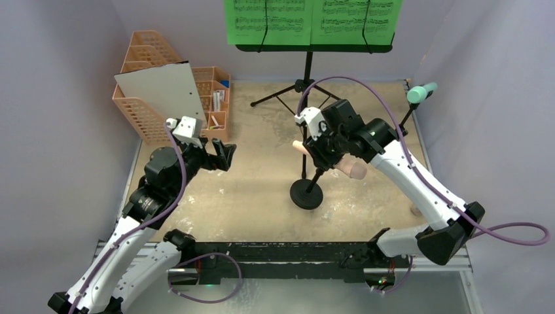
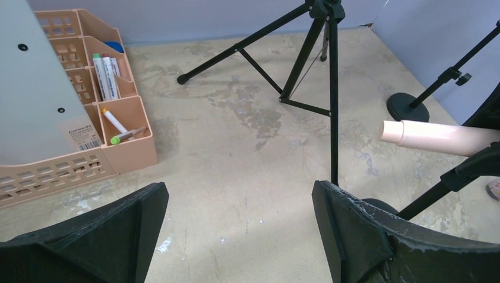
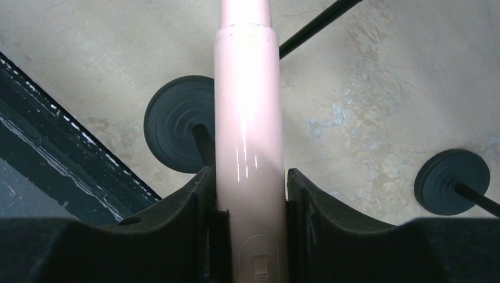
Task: Pack up the instrument practice props
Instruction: Place the microphone stand with the microphone at the center of the board.
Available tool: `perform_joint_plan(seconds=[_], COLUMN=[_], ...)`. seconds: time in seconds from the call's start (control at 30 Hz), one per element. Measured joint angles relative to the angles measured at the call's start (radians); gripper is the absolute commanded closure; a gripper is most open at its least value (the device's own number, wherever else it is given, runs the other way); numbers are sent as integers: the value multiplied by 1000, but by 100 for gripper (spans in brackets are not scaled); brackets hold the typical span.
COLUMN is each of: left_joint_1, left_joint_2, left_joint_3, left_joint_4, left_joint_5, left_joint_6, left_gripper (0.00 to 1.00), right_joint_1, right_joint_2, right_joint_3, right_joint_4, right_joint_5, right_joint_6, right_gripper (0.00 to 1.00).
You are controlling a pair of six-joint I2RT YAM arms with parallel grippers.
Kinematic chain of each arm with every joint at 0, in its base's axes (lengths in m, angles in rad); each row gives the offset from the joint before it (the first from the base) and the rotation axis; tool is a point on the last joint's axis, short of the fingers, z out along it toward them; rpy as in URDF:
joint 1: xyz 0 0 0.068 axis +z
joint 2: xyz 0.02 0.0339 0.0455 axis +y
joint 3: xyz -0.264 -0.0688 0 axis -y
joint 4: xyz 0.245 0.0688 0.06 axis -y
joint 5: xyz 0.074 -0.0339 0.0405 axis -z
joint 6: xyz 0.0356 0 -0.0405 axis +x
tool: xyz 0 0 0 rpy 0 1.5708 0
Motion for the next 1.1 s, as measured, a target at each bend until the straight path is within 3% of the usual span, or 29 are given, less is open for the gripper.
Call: perform_joint_plan(seconds=[0.5,0.87,1.1], left_joint_1=[23,29,29], left_joint_2=[4,1,-14], left_joint_3=[0,-9,-13], left_joint_4=[0,1,1], left_joint_5=[21,24,16], left_joint_6=[0,-1,-2], left_gripper=[1,1,2], right_joint_1=[106,252,290], right_joint_2=[35,192,375], right_joint_3=[18,184,299], right_joint_4=[-13,-17,29], right_joint_5=[-35,5,85], right_joint_6=[-33,-36,-60], right_gripper=[100,100,100])
